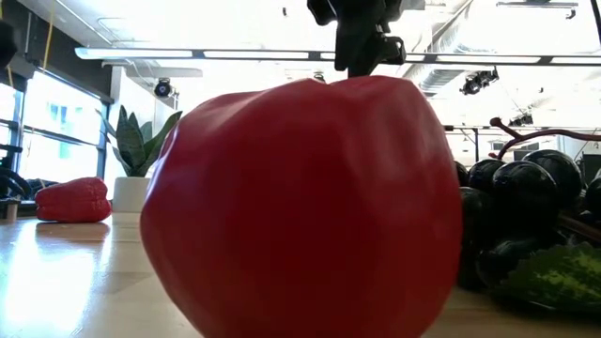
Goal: Build produce basket
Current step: Put the green lime into the wire basket
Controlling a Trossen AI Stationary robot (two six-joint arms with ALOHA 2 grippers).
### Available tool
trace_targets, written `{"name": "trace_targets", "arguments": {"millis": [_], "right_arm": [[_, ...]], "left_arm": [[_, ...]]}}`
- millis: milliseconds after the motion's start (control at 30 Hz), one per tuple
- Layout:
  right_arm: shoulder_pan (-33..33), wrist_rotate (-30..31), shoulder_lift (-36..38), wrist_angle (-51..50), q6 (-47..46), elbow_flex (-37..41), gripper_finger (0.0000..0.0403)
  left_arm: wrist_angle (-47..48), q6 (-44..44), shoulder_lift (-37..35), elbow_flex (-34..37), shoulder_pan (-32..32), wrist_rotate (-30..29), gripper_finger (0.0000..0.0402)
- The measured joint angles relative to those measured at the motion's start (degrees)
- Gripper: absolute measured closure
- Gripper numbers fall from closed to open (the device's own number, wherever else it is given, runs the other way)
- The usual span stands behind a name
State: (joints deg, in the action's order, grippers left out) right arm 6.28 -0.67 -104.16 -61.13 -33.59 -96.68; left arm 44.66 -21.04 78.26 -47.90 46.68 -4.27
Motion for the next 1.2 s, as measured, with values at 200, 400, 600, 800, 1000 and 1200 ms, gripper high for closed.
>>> {"name": "trace_targets", "arguments": {"millis": [200, 400, 600, 800, 1000, 1200], "right_arm": [[0.0, 0.0, 0.0, 0.2, 0.0, 0.0, 0.0206], [0.0, 0.0, 0.0, 0.2, 0.1, 0.0, 0.0206], [0.0, 0.0, 0.0, 0.2, 0.0, 0.0, 0.0206], [0.0, 0.0, 0.0, 0.2, 0.0, 0.0, 0.0206], [0.0, 0.0, 0.0, 0.2, 0.0, 0.0, 0.0206], [0.0, 0.0, 0.0, 0.2, 0.1, 0.0, 0.0206]], "left_arm": [[-5.0, -0.3, 0.0, 3.9, 0.0, 1.2, 0.0062], [-10.8, -0.9, 0.0, 8.0, 0.0, 2.1, 0.0062], [-16.1, -1.3, 0.0, 11.2, 0.0, 2.1, 0.0062], [-19.7, -2.5, 0.0, 13.2, -0.6, 2.2, 0.0081], [-20.5, -1.4, 0.0, 13.2, -2.3, 2.1, 0.0134], [-20.6, 0.0, 0.0, 13.2, -4.5, 2.3, 0.0197]]}}
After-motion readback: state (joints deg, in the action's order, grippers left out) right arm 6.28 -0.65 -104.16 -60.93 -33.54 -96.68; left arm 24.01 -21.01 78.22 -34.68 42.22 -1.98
